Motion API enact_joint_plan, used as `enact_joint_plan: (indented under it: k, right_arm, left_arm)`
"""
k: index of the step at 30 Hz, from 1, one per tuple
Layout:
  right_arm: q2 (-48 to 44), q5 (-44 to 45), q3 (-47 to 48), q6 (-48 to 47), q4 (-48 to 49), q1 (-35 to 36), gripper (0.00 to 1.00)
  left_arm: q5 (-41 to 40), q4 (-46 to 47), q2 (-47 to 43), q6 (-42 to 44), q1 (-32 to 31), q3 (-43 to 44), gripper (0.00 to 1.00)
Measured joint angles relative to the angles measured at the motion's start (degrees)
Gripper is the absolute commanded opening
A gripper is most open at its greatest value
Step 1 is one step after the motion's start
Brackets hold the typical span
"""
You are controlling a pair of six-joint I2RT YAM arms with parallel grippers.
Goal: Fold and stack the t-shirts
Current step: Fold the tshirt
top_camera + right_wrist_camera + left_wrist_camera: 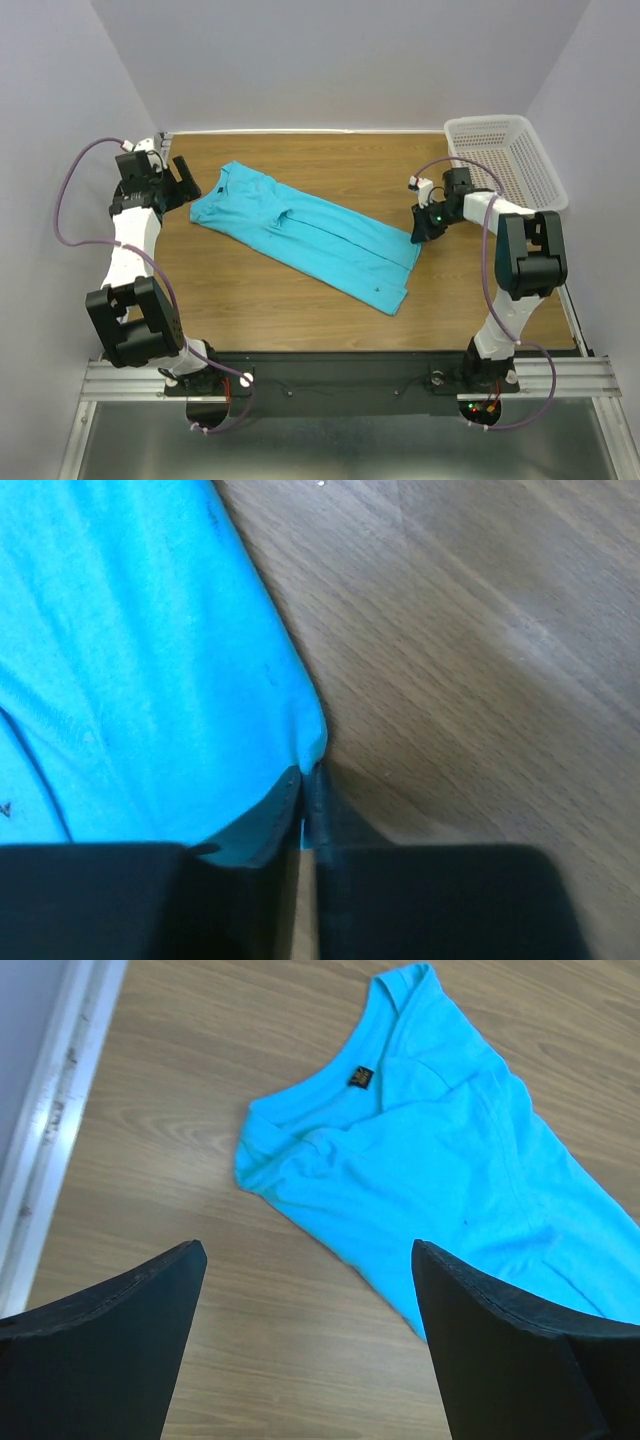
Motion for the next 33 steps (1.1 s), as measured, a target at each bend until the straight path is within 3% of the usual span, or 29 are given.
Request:
enact_joint_plan:
  k: [6,13,21,22,23,24,27,33]
  right_arm:
    - [-3.4,1.5,-4.3,0.5,0.4,0.0,0.01]
    - [-12.8,10.0,-13.4,-0.3,-1.1,-2.5,0.01]
    - [-21.3,17.8,-20.5,-2.4,-3.9,-11.1,0.01]
    - [-21.6,18.2,-20.6,-2.5,-4.5,-12.2,0.03]
    - [-21.8,18.3,-20.6,-2.6,-4.6,-12.9,0.11]
    - [-22.1,18.3,-20.5,-2.8,-4.6,-14.1,0.33]
    - [-23.9,17.3,-20.2,-3.6,-5.4,-15.6,0.51]
    - [-23.0,8.8,-7.9,-4.6,-9.3,-14.8,0.61]
  left_arm:
    - [4.1,0.6,-0.9,-1.2,0.0,-3.5,0.93]
    - [6.6,2.8,0.0,-2.7,-2.4,-3.4,0.91]
    - [5.7,4.1,16.2,-3.9,-13.3,9.9,0.87]
    - [5.5,3.8,19.3,-3.9,-15.0,13.0,0.87]
    - [5.3,3.8,21.9,-3.9,-16.4,15.5,0.86]
    - [5.1,3.7,24.3,-3.9,-17.6,17.7,0.86]
    - [4.1,3.1,28.7,-3.8,-20.5,22.2,0.86]
    - [-1.1,2.7,25.7,-2.9,-22.0,20.8,0.88]
